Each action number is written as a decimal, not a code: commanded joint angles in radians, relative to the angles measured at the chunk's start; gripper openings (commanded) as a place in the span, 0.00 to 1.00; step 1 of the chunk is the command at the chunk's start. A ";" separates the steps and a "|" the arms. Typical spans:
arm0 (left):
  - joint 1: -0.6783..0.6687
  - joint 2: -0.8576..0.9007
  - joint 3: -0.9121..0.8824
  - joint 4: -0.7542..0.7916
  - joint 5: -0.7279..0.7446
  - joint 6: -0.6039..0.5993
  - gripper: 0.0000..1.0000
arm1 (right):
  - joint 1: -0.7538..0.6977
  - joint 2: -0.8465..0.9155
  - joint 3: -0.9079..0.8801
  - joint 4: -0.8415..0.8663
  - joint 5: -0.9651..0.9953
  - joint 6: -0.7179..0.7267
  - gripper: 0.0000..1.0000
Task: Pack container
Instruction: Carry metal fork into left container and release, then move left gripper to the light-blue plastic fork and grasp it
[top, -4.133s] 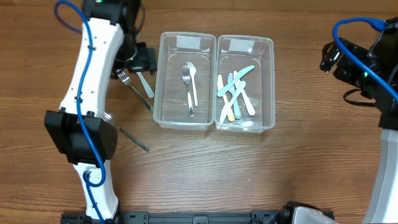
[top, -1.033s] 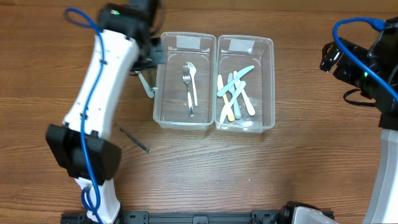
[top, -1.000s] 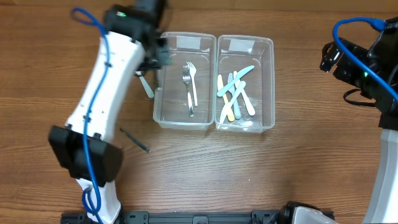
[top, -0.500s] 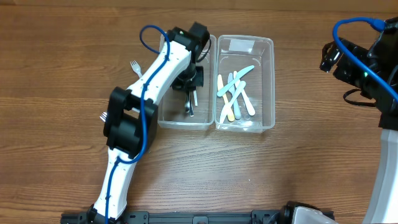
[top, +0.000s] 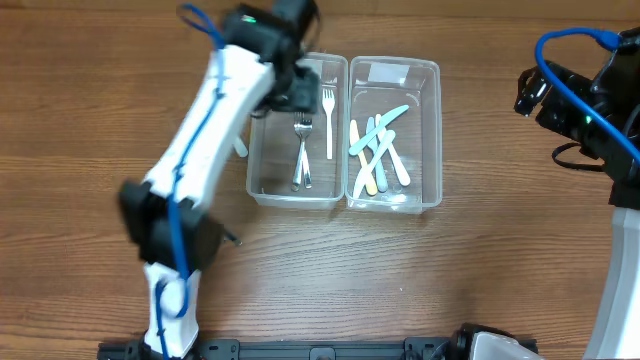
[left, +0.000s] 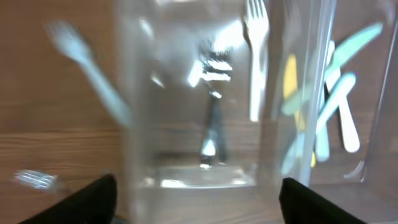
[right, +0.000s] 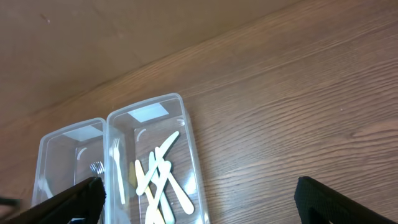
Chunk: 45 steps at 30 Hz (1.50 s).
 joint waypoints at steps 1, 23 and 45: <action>0.097 -0.084 0.026 -0.008 -0.183 -0.044 1.00 | -0.002 -0.003 0.006 0.005 0.014 0.003 1.00; 0.356 0.398 0.015 0.059 0.078 -0.135 0.78 | -0.002 -0.003 0.006 0.005 0.014 0.003 1.00; 0.311 0.528 0.014 0.049 0.058 -0.322 0.73 | -0.002 -0.003 0.006 0.005 0.014 0.003 1.00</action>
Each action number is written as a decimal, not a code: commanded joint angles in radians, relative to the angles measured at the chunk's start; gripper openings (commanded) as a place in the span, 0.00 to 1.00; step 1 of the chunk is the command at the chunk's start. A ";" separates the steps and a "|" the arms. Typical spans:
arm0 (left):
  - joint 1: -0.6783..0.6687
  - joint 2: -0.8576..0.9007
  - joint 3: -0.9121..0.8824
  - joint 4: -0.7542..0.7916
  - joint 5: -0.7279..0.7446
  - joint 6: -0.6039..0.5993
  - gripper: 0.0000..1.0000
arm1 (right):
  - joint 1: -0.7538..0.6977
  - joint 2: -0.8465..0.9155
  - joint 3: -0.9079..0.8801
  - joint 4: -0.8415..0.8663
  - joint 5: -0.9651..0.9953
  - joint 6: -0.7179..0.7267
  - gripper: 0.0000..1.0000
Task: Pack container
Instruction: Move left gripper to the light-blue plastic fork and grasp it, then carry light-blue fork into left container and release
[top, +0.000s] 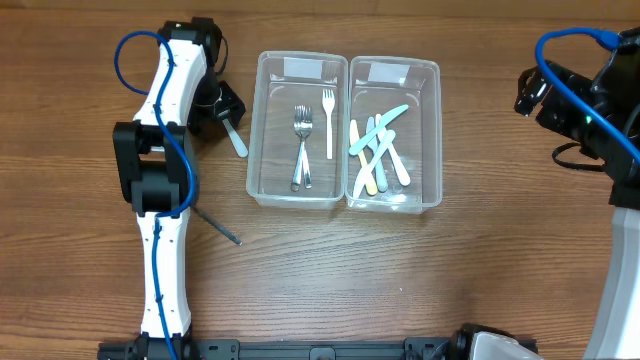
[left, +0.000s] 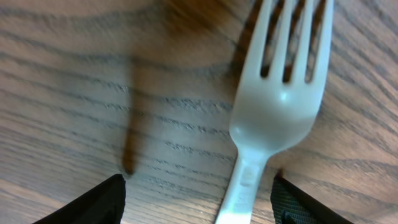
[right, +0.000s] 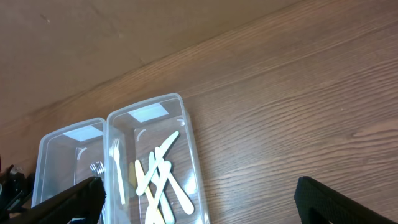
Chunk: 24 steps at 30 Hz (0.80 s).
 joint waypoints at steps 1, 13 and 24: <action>-0.011 0.048 0.000 -0.007 -0.008 -0.047 0.70 | -0.002 -0.003 0.006 0.005 0.014 0.003 1.00; -0.013 0.047 0.000 -0.088 -0.024 -0.072 0.04 | -0.002 -0.003 0.006 0.005 0.014 0.003 1.00; -0.020 0.002 0.001 -0.190 -0.039 0.035 0.04 | -0.002 -0.003 0.006 0.005 0.014 0.003 1.00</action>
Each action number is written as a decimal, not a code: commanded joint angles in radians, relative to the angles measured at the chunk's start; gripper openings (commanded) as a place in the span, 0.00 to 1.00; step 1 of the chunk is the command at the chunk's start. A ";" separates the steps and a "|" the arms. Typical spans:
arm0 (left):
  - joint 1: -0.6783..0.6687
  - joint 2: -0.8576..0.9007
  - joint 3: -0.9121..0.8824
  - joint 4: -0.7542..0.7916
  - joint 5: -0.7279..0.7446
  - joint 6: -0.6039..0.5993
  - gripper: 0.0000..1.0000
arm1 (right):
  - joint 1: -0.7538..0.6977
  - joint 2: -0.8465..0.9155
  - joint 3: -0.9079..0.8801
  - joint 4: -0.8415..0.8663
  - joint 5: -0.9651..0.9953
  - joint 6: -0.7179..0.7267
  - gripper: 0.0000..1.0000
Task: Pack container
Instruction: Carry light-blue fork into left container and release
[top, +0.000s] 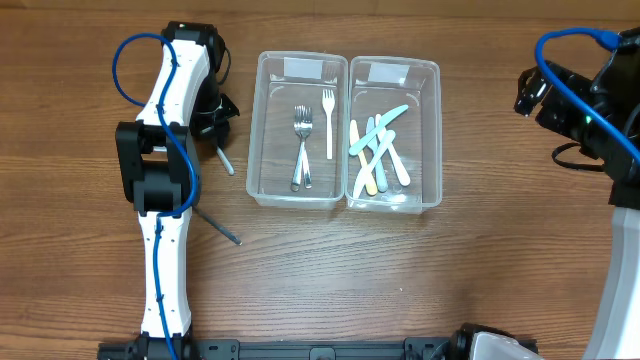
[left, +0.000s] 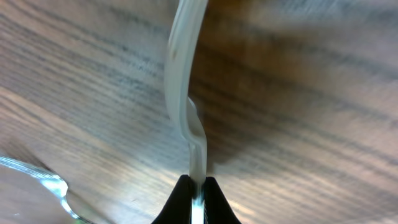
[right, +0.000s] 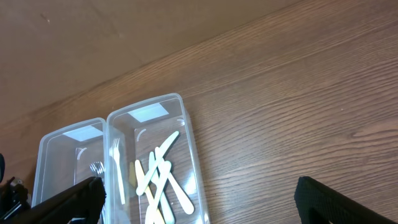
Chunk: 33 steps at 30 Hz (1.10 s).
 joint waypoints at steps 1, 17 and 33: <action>-0.015 -0.019 -0.006 -0.017 -0.023 0.063 0.04 | -0.002 -0.003 0.006 0.005 0.014 0.003 1.00; -0.054 -0.414 -0.006 0.051 -0.064 0.143 0.04 | -0.002 -0.003 0.006 0.005 0.014 0.003 1.00; -0.342 -0.362 -0.024 0.201 -0.119 0.274 0.04 | -0.002 -0.003 0.006 0.005 0.014 0.003 1.00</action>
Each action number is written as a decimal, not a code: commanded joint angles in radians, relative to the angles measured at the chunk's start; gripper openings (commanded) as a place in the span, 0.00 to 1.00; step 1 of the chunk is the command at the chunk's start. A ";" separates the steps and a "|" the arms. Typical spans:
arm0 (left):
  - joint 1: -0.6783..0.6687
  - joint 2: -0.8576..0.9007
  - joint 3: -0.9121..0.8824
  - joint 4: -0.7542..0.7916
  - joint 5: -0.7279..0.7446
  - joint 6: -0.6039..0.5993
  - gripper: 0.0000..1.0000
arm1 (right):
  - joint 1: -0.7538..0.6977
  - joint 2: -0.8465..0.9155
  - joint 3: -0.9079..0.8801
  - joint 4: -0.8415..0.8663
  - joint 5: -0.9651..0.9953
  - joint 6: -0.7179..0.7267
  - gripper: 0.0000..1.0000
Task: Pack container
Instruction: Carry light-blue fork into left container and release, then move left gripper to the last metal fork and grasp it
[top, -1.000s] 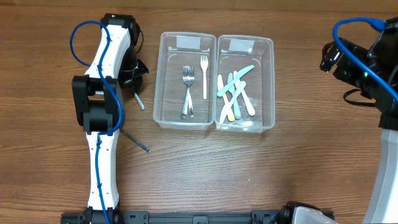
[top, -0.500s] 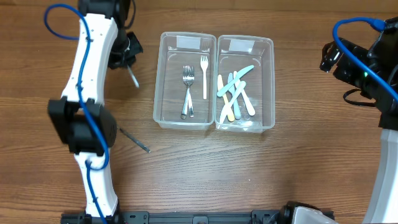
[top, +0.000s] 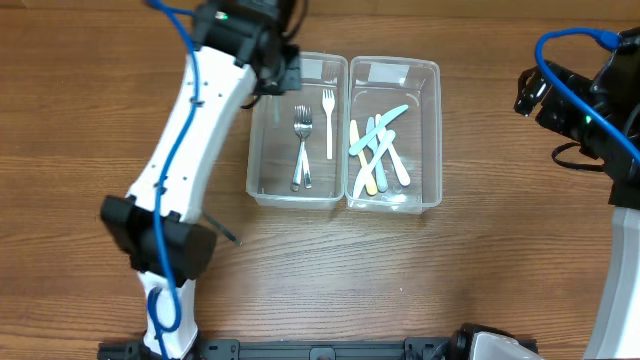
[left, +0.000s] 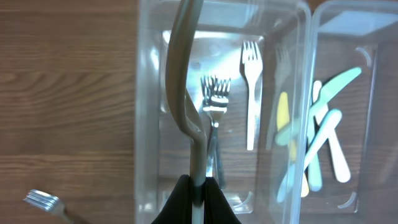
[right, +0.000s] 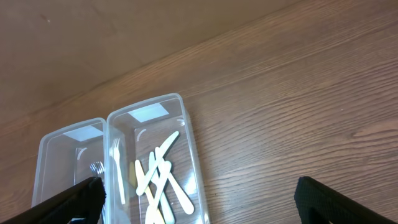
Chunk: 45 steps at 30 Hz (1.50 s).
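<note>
My left gripper (left: 198, 186) is shut on the handle of a pale plastic fork (left: 185, 68), held above the left clear container (left: 144, 124). In that container lie metal forks (top: 302, 150) and a white plastic fork (top: 328, 120). The right clear container (top: 438, 130) holds several pastel plastic knives (top: 377, 150). In the overhead view the left arm covers the far left corner of the left container, and the held fork is hidden there. My right gripper (right: 214, 202) stands open, far to the right of both containers, with nothing in it.
A metal fork (left: 43, 202) lies on the wooden table left of and in front of the left container, seen as a thin dark piece (top: 228, 237) in the overhead view. The right arm (top: 585, 110) stays at the table's right edge.
My left gripper, shut on the plastic fork, was down at the table left of the containers. Now it holds the fork over the left container. The right arm has not moved.
My left gripper was open over the left container while the plastic fork lay on the table to its left. Then it stood open around that fork, then shut on the handle. Now the fork is held above the left container.
</note>
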 joint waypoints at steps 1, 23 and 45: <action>-0.019 0.156 -0.016 -0.001 -0.014 0.002 0.04 | -0.002 -0.003 0.006 0.005 0.014 0.003 1.00; 0.099 -0.142 -0.011 -0.282 0.031 -0.040 0.76 | -0.002 -0.003 0.006 0.005 0.014 0.003 1.00; 0.330 -0.400 -0.643 -0.282 -0.184 -0.189 0.68 | -0.002 -0.003 0.006 0.005 0.014 0.003 1.00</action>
